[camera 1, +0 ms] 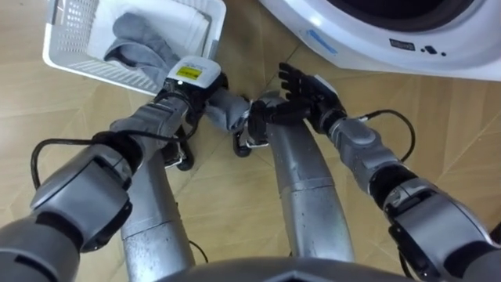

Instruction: Put towel into washing machine

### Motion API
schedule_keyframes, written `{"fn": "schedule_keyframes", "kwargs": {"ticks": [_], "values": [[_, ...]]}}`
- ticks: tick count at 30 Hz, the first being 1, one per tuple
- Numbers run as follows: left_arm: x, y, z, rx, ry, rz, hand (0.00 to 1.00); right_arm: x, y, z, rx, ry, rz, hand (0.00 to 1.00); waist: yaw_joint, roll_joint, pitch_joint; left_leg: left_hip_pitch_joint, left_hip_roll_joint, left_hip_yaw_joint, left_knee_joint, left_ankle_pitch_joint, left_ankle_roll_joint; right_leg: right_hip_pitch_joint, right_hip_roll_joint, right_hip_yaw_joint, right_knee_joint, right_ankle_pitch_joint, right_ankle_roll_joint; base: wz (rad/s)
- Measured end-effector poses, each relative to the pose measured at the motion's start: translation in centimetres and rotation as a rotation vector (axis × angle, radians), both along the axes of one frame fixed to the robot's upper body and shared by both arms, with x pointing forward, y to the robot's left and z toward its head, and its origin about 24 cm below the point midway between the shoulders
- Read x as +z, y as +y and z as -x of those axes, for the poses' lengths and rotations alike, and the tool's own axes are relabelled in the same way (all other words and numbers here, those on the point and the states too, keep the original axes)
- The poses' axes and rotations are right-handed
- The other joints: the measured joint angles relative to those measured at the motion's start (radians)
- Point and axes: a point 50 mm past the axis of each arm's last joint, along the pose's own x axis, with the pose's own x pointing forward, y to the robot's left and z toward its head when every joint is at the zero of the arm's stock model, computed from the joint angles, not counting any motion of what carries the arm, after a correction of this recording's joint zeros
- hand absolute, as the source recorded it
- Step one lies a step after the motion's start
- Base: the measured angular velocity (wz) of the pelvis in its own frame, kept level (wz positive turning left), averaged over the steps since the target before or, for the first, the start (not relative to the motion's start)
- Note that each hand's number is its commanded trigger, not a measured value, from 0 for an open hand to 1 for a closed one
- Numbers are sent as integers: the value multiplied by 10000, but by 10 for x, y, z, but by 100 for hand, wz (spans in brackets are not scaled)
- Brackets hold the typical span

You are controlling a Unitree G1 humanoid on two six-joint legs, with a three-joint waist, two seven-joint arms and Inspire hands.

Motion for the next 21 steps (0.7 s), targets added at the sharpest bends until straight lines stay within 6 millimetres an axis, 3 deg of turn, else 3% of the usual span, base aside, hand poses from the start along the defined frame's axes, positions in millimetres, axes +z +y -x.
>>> {"fn": "schedule_keyframes", "kwargs": {"ticks": [12, 21], "values": [[-3, -1, 1, -14, 539, -252, 100, -3, -1, 3, -162, 224, -232, 0, -30, -24, -11, 213, -4, 47, -200, 0, 6, 150, -6, 45, -147, -15, 46, 0], [-25, -6, 23, -133, 1482, -186, 100, -32, -23, 31, -1570, 1777, -668, 0, 134, -16, -39, 1898, -14, 120, -1273, 75, 15, 1884, 117, 29, -1343, 137, 211, -2]]}}
